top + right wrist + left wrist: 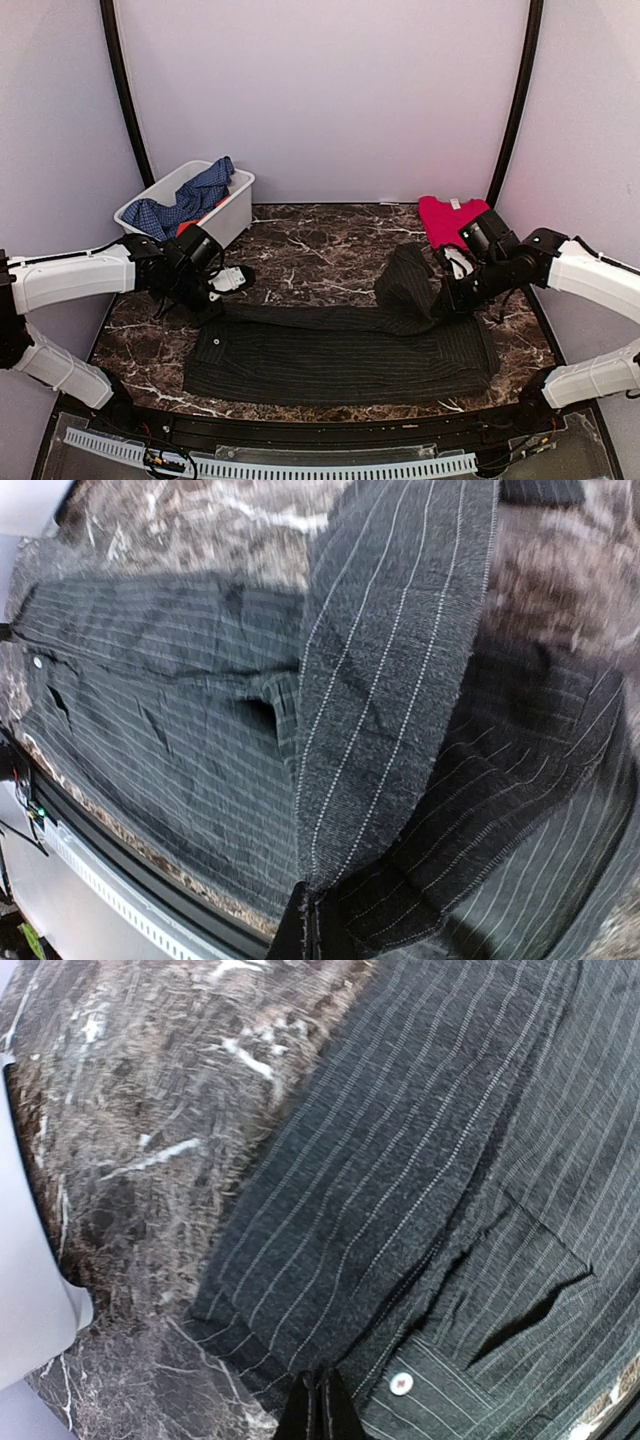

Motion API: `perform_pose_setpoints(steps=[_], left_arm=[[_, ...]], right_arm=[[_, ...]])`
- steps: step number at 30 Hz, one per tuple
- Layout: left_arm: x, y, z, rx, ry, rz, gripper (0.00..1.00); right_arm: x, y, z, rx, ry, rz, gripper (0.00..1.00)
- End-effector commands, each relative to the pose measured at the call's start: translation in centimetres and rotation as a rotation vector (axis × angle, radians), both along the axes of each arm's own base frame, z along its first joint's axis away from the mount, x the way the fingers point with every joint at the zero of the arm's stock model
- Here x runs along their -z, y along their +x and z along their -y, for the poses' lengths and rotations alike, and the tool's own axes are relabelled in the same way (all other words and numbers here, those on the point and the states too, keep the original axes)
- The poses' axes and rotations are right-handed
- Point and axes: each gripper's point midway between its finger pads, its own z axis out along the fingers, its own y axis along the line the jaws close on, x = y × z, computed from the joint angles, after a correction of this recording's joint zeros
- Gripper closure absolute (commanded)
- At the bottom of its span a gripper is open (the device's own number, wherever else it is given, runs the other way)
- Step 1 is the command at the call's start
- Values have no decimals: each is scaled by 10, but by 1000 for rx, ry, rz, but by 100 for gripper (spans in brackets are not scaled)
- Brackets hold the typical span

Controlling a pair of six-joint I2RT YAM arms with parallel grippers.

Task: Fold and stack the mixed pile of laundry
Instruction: Fold the 1/3-folded shirt at the center of the board.

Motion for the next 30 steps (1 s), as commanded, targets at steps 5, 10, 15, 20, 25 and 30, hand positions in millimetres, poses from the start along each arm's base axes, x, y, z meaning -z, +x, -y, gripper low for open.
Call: perform_pose_setpoints(steps=[5,10,15,20,25,30], left_arm=[[27,-31,-8,92,104,-99,97],[12,-14,-18,59,157,4,87],[-28,2,-3,61,55,127,78],[-44,23,24,109,-24,209,74],[-7,24,38,159,15,81,74],[35,4,34,178,67,-59,74]], right_arm=[[35,-21,-3,36,-65,-125,100],[41,-17,-13,4,-67,-139,100],[33,-18,-14,-27,-75,-137,100],[49,-32,-19,-62,-65,-208,100],[67,-41,-19,-56,-70,-257,100],[87,-45,-16,-41,-103,-299,100]])
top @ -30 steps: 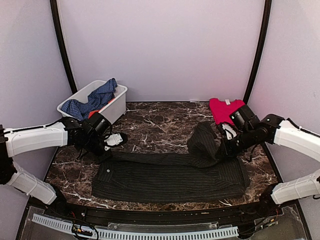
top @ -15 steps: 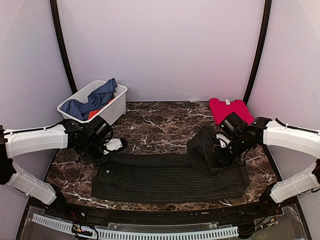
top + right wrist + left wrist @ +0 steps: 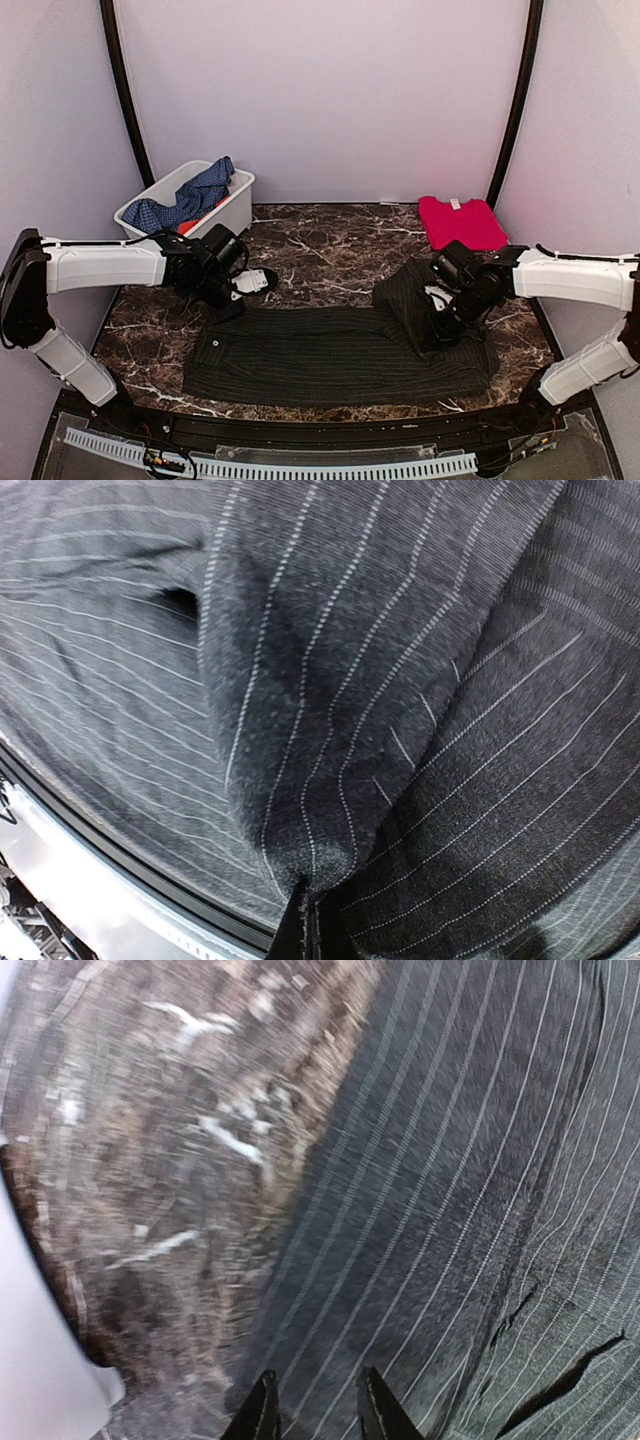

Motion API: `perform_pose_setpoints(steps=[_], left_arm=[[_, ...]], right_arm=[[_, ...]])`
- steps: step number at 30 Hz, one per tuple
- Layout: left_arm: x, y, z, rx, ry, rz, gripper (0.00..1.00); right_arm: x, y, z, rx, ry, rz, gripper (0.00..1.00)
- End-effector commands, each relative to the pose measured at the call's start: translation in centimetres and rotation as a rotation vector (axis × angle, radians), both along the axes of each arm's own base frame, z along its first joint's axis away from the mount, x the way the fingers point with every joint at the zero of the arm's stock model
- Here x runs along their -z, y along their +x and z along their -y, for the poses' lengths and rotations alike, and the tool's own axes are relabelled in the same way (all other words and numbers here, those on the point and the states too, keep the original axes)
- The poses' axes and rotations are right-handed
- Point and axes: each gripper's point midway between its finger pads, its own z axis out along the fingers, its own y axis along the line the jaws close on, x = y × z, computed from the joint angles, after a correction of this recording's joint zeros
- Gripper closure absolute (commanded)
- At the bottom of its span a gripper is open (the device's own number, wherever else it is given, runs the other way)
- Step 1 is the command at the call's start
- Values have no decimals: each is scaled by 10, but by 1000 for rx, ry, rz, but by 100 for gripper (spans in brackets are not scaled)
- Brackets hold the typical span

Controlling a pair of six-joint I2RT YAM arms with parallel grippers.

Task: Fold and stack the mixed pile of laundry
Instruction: Fold the 1/3-folded shirt at the center of the board.

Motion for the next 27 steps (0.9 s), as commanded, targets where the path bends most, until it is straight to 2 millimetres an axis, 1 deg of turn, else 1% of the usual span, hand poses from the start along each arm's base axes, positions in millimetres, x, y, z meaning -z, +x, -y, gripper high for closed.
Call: perform_pose_setpoints(steps=[1,4,5,6,7,8,9,10,11,12,13,14,15,16,17,18,19,20,21,22,23,24,25,26,27], left_arm=[[30,-24,-1,47,34,-122,74],[42,-26,-2,30,55,-155,74],[49,-27,-3,25,75,-172,74],[51,-25,-4,19,87,-171,74],[57,-25,-6,17,107,-185,74],[59,-23,-7,14,123,-182,74],[64,-23,-9,11,139,-191,75],[63,-21,-8,8,142,-186,75],[62,-20,-8,6,138,-180,74],[56,-16,-4,0,115,-155,74],[51,-13,-2,-3,99,-139,73],[37,-5,3,-15,58,-89,72],[28,0,5,-25,39,-54,71],[10,9,12,-36,-13,5,68],[0,15,14,-46,-35,41,66],[-21,23,21,-57,-91,98,61],[-30,27,23,-64,-117,126,59],[-49,34,29,-73,-168,174,54],[-57,37,31,-78,-191,199,52],[-71,43,36,-84,-237,238,48],[-78,44,41,-82,-269,246,46],[-85,46,47,-79,-303,252,44],[-93,45,57,-81,-360,227,43],[-91,45,62,-87,-375,199,42],[-97,42,73,-84,-434,155,42]], right_arm=[[16,-3,-4,10,-11,-34,100],[26,7,0,22,-73,-22,100],[28,11,0,23,-87,-15,100],[31,11,-3,12,-83,-26,100],[33,10,-8,-2,-67,-45,100],[33,5,-13,-16,-41,-76,100],[31,1,-17,-23,-17,-96,96],[25,-2,-18,-23,0,-102,85],[14,-3,-18,-19,16,-87,74],[1,-1,-18,-14,30,-59,60],[-12,5,-16,2,27,-12,47],[-25,12,-14,10,33,32,39],[-36,25,-9,28,19,90,34],[-43,37,-4,45,11,126,32],[-50,50,1,66,16,151,31],[-55,66,5,90,26,175,31],[-59,83,9,110,38,206,30],[-60,99,14,132,45,233,30],[-61,115,19,150,48,252,30],[-61,130,21,162,55,268,31],[-61,144,23,170,56,287,31],[-52,156,23,173,48,276,31],[-49,167,21,165,51,280,32],[-45,177,20,162,49,280,32],[-40,186,18,156,49,273,33]])
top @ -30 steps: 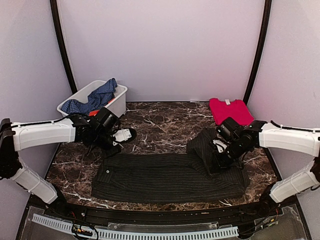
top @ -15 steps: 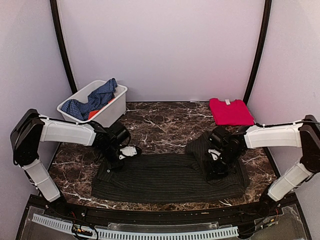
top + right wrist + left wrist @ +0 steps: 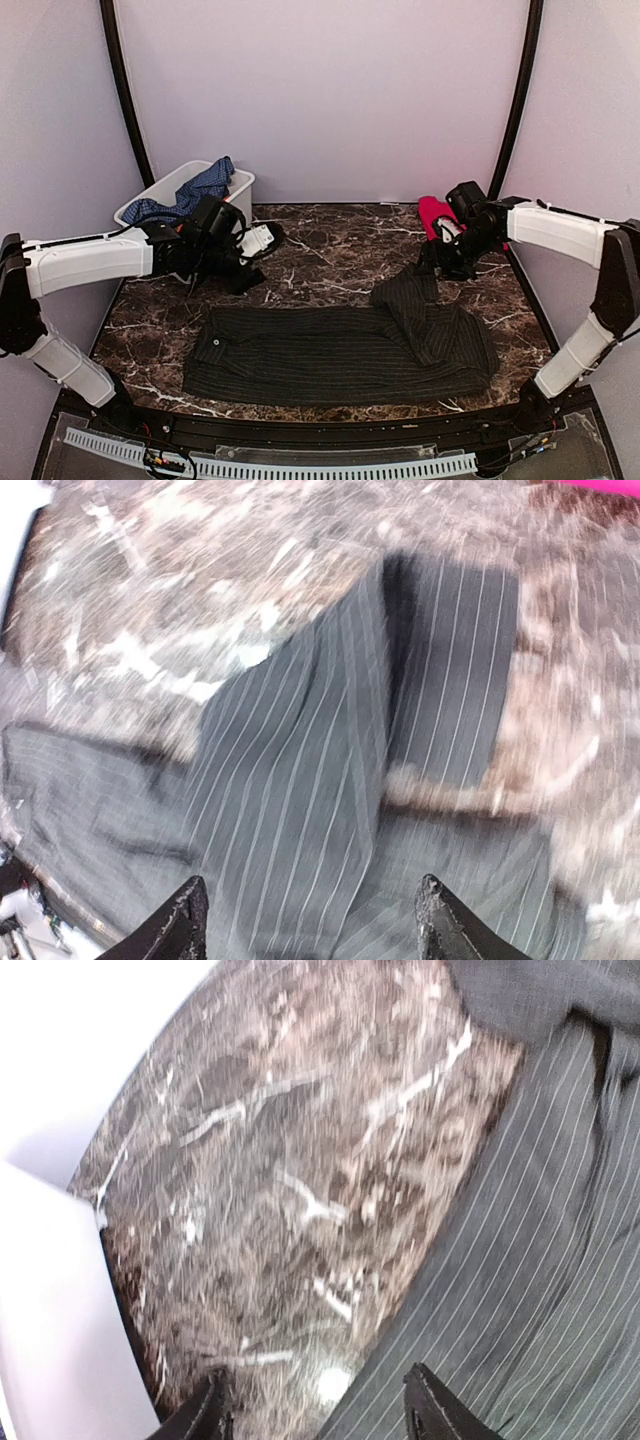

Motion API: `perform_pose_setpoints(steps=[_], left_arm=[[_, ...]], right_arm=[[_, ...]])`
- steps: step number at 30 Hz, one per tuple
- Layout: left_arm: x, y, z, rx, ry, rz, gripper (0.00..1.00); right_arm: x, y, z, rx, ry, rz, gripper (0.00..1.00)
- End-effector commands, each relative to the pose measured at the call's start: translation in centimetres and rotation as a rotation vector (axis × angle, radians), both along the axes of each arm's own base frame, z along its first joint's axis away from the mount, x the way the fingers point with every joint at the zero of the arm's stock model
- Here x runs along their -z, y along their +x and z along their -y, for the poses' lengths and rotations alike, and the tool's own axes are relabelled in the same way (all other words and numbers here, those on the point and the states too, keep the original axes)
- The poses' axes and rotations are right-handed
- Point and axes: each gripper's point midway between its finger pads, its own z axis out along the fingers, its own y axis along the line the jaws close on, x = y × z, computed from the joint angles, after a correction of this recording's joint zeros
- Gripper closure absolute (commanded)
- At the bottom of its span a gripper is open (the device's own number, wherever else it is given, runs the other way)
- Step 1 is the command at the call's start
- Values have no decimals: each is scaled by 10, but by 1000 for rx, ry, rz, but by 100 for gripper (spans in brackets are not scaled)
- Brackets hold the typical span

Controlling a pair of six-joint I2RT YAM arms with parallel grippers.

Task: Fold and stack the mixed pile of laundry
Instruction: Fold the 1/3-folded shirt at the center of the board, then adjust the rectangle-folded shirt at the center of the board.

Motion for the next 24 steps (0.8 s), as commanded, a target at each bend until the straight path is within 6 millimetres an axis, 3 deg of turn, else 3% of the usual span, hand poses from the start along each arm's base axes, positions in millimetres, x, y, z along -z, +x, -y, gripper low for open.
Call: perform_pose_setpoints(steps=[1,2,5,8,13,16,18,21,24], left_arm=[[-23,1,39,18,-207,-73,44],[-23,-5,51,42,-246,-114,45],[2,-18,75,77,-238,-177,47],[41,-31,91,83,-171,-250,49],[86,-35,95,26,-88,-333,51],[108,-32,94,-10,-62,-360,53],[119,-31,93,-29,-37,-374,54],[121,-23,94,-62,-36,-360,55],[105,-14,96,-78,-70,-311,54]], right_arm=[[16,44,-11,-61,-4,38,33],[22,49,-15,-71,0,27,34],[37,56,-26,-99,31,-5,36],[56,60,-29,-105,33,-34,39],[82,76,-32,-107,10,-55,43],[92,94,-32,-104,-7,-58,56],[89,105,-32,-107,0,-51,76],[63,113,-42,-146,55,3,98],[16,105,-58,-227,155,96,100]])
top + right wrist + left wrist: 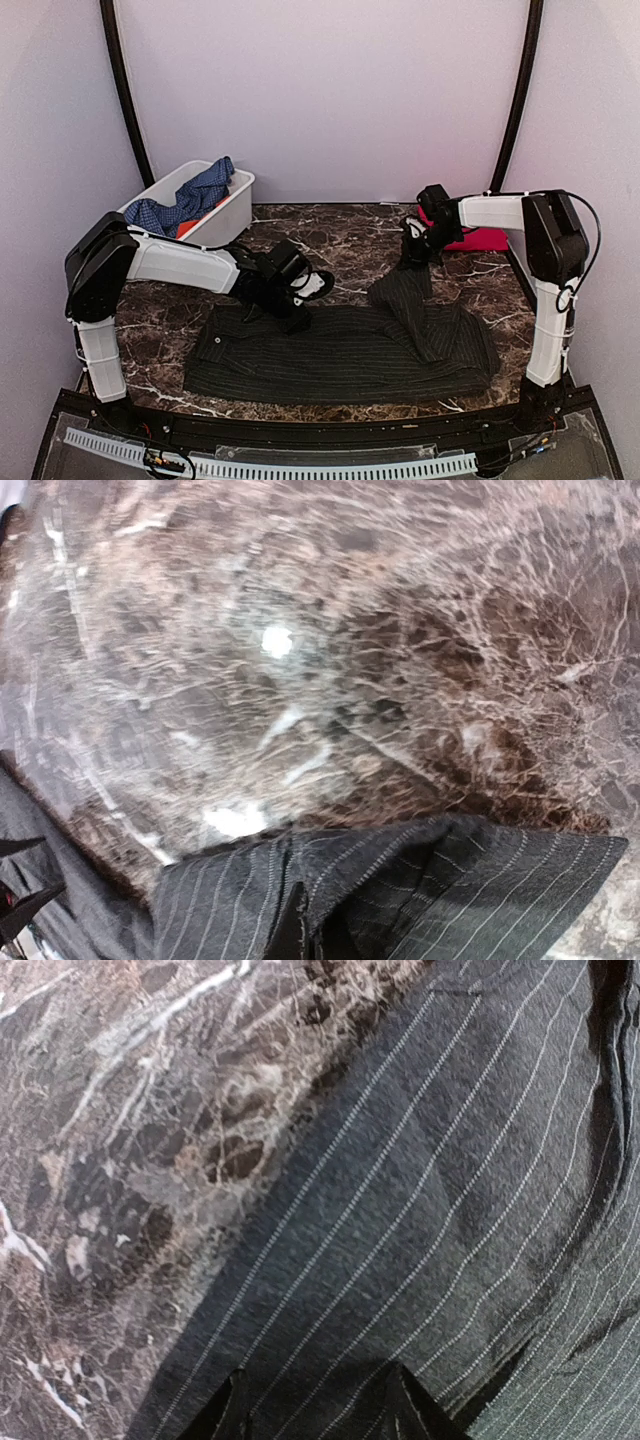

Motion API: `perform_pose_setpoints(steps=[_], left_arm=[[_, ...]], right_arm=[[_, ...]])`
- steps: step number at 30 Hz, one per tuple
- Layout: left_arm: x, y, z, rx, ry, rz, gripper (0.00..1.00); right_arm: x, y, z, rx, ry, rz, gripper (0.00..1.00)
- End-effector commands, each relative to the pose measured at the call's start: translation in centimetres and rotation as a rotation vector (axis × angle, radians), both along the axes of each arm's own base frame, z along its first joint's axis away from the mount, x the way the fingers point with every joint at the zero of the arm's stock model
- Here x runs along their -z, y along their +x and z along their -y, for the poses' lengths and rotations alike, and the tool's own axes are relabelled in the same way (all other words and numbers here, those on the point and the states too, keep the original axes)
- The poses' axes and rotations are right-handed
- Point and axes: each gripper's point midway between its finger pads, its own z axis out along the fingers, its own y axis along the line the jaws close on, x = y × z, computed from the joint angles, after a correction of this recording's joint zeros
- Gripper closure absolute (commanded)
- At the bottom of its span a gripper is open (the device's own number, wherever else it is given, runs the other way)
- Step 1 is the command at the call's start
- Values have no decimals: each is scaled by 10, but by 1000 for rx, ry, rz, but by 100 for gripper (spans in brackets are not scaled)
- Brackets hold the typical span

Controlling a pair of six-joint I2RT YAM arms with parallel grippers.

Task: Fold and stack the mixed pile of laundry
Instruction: Adjust the rectangle-folded shirt at the center of the board.

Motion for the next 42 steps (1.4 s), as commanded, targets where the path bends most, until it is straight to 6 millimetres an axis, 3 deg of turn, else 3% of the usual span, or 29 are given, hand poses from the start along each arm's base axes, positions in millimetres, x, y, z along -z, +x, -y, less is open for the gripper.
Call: perform_pose_setpoints(steps=[1,4,5,6,7,9,11,12,14,16,20,24,28,32,33,36,39,42], left_arm=[[-33,19,5,-67,-64,81,53],[-56,20,4,-78,-123,133,48],[-77,23,6,-82,-173,173,47],[-80,21,2,-92,-183,184,44],[-107,22,3,-97,-248,233,43],[-139,19,-1,-114,-342,289,39],[-170,12,-7,-128,-441,325,23],[-186,4,-10,-118,-486,334,11],[-208,-13,-10,-56,-553,330,5],[-226,-25,-14,-24,-596,331,2],[-242,-47,-26,21,-638,324,1],[-233,-72,-29,93,-666,269,1],[-209,-110,-20,269,-624,250,1],[-176,-143,-1,420,-547,268,1],[-159,-149,6,459,-494,269,1],[-136,-151,17,489,-425,287,1],[-133,-154,27,525,-468,320,1],[-115,-160,31,586,-424,331,4]], right_arm=[[-78,-5,-24,-125,161,163,100],[-123,-35,-41,-227,254,251,100],[-136,-47,-45,-260,278,277,100],[-149,-61,-51,-303,308,304,100],[-161,-76,-57,-347,336,332,100],[-183,-109,-70,-451,391,388,100],[-198,-145,-81,-548,436,433,100],[-204,-161,-85,-587,448,452,99],[-208,-195,-96,-677,451,477,97],[-205,-222,-102,-746,424,498,100],[-194,-266,-106,-852,365,521,100],[-186,-302,-107,-929,334,576,100],[-173,-327,-109,-982,301,615,100],[-147,-338,-112,-1009,204,612,100],[-138,-341,-113,-1021,170,597,100],[-114,-357,-123,-1087,68,568,99],[-85,-364,-131,-1125,-50,532,100],[-81,-357,-135,-1106,-117,584,100]])
